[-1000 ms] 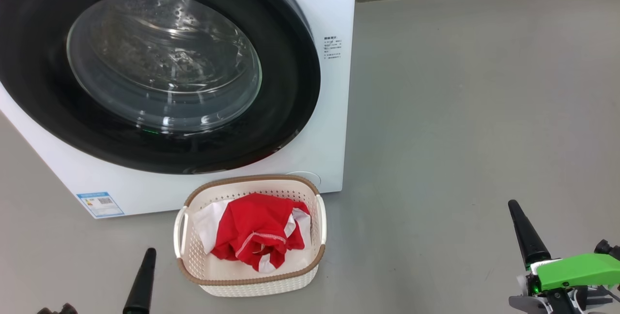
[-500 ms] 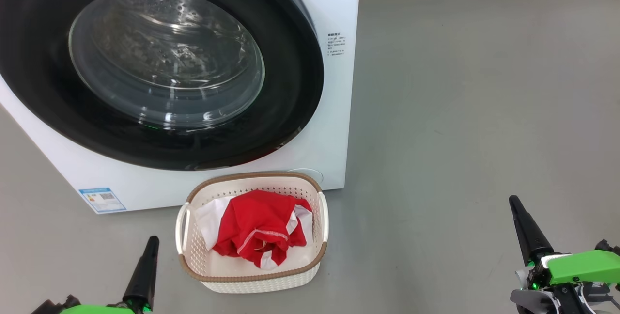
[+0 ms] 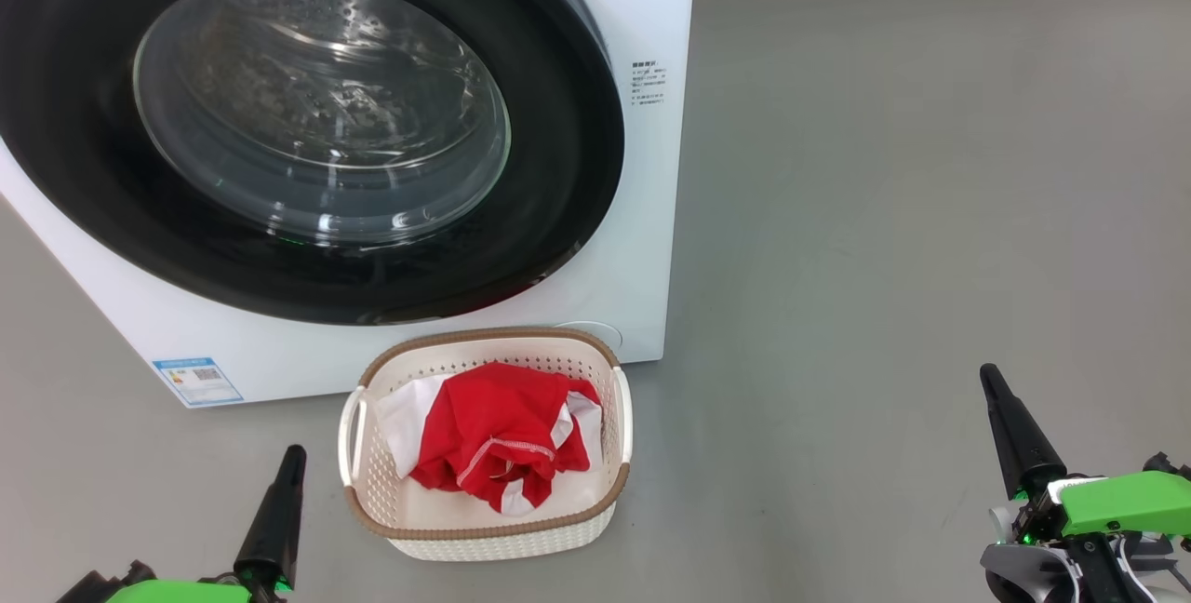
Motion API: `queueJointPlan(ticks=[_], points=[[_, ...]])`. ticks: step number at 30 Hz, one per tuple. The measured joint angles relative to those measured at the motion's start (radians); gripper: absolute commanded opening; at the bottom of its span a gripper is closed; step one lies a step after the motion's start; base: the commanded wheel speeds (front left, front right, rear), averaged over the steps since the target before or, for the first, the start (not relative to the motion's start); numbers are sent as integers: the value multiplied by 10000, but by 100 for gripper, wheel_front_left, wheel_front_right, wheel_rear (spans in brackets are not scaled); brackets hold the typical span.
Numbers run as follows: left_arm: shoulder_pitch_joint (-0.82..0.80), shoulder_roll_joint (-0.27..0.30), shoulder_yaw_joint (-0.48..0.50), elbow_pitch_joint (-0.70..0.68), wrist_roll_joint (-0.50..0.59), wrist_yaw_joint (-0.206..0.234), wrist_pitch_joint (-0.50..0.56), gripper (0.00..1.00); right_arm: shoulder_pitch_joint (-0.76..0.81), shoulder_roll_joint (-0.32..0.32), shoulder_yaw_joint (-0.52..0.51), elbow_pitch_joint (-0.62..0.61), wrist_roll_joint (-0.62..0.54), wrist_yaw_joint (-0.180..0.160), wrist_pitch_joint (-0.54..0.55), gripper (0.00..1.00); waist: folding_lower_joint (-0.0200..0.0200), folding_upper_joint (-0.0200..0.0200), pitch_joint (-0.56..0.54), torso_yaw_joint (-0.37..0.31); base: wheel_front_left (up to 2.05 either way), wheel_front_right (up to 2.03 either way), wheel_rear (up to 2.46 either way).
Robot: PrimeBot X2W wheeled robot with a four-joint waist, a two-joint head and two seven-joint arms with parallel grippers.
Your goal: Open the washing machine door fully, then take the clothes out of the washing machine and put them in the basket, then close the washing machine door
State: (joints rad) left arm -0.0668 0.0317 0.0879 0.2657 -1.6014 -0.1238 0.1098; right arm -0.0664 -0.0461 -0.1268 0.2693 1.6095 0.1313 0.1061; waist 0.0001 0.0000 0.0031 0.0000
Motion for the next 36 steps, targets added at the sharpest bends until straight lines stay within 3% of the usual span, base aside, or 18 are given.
queueJointPlan(ticks=[36], points=[[0,2,-4,2,0,0,0,0,0,6,-15,0,0,0,0,0,0,0,0,0,0,0,0]])
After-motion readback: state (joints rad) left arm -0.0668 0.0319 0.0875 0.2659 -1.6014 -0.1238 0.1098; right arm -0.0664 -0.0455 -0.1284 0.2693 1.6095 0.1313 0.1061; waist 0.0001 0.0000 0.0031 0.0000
